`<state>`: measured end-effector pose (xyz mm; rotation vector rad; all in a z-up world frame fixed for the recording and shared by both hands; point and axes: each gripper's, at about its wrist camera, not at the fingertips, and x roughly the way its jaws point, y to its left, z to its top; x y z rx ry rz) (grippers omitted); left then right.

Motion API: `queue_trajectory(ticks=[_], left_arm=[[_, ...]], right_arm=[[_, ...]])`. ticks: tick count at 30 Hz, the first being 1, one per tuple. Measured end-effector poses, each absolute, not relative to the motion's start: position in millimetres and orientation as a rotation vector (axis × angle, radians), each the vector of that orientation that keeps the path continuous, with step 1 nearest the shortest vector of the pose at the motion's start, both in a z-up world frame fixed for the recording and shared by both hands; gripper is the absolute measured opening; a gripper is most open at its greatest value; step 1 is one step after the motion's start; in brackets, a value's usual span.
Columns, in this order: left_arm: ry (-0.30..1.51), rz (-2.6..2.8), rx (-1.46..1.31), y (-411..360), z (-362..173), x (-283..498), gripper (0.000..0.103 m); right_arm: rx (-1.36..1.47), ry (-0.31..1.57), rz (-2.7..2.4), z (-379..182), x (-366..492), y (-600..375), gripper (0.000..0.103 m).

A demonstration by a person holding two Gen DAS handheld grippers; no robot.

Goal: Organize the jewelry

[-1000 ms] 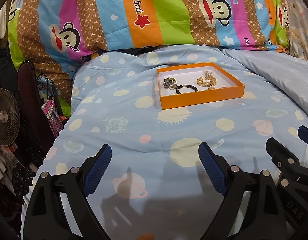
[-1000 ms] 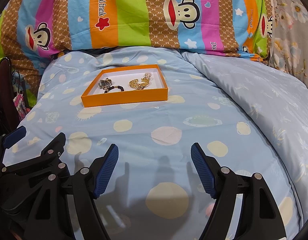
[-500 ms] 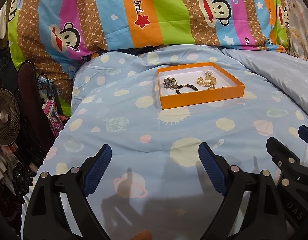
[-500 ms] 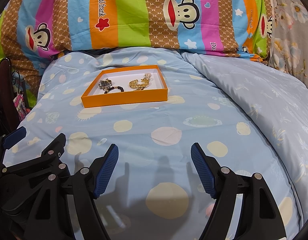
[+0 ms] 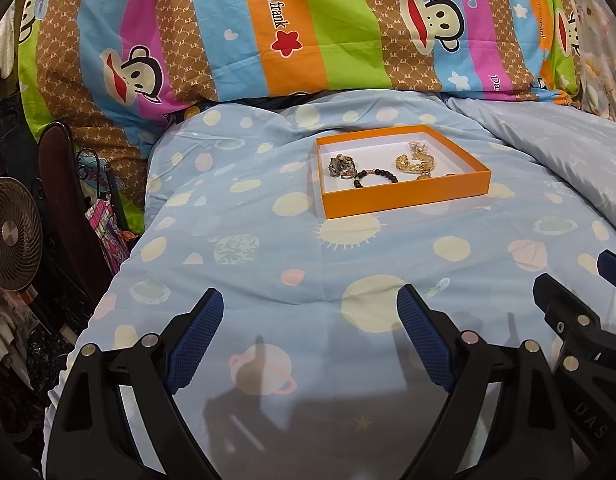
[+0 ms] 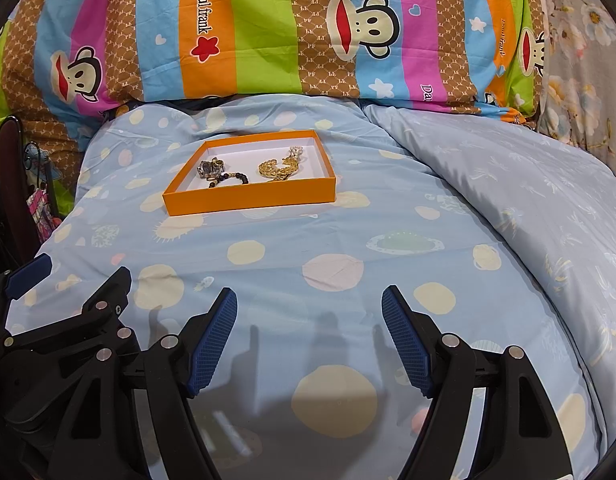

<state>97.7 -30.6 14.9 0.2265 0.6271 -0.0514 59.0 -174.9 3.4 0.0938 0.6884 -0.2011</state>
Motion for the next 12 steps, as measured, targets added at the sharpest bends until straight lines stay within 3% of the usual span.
queue_trajectory(ticks=[12], left_arm=[[0.637,-0.055,0.226,-30.4,14.4,99.2,0.086]], right_arm=[[0.092,0.690,-0.203,3.1,59.6,-174.8,0.074]])
